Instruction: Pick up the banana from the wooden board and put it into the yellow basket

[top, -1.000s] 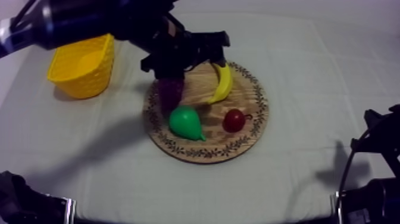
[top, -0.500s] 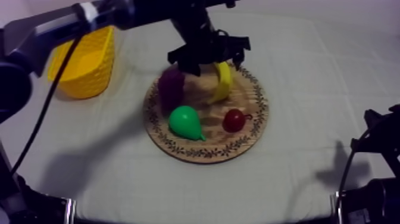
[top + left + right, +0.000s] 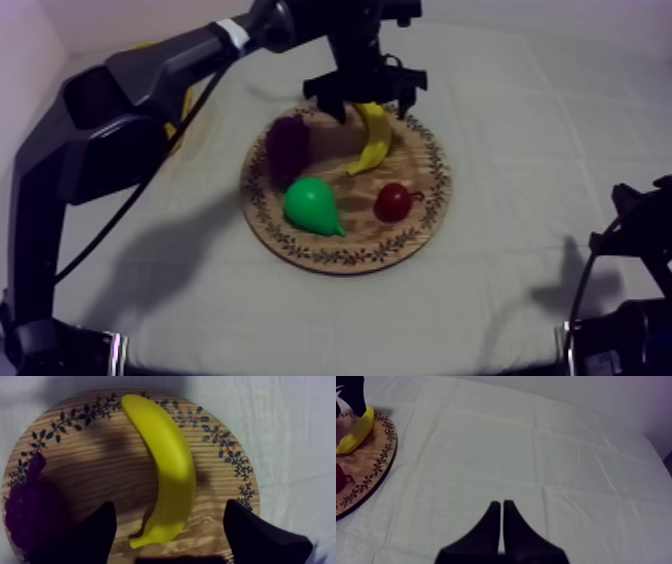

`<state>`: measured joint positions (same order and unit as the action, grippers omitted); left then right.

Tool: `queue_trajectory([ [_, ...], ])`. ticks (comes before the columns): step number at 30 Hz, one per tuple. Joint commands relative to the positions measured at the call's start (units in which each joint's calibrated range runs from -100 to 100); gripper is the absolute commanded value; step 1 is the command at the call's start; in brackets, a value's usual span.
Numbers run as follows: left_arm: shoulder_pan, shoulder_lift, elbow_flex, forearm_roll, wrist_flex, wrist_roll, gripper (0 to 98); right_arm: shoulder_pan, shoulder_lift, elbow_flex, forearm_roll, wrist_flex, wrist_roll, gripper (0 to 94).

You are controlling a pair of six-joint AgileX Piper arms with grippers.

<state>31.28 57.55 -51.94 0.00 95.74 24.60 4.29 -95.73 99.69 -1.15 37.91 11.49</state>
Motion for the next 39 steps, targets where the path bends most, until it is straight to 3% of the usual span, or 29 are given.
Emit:
queue_trajectory([
  [1, 0.1, 1.8, -3.3, -0.11, 1.8, -0.2, 75.7, 0.0, 0.0, 0.0, 0.0, 0.0, 0.0, 0.3],
  [8, 0.1, 5.4, -5.9, 0.07, 3.9, -0.8, 68.0, 0.0, 0.0, 0.0, 0.0, 0.0, 0.0, 0.3],
  [17, -0.6, 7.6, -7.5, 1.60, 4.2, -2.4, 41.0, 0.0, 0.0, 0.0, 0.0, 0.0, 0.0, 0.3],
  [26, -0.7, 8.8, -8.9, 2.64, 4.2, -3.8, 27.8, 0.0, 0.0, 0.0, 0.0, 0.0, 0.0, 0.3],
  [33, -0.8, 8.9, -9.1, 2.81, 4.2, -4.1, 24.9, 0.0, 0.0, 0.0, 0.0, 0.0, 0.0, 0.3],
  [39, -0.7, 5.0, -6.3, 0.85, 4.2, -4.1, 25.7, 0.0, 0.0, 0.0, 0.0, 0.0, 0.0, 0.3],
])
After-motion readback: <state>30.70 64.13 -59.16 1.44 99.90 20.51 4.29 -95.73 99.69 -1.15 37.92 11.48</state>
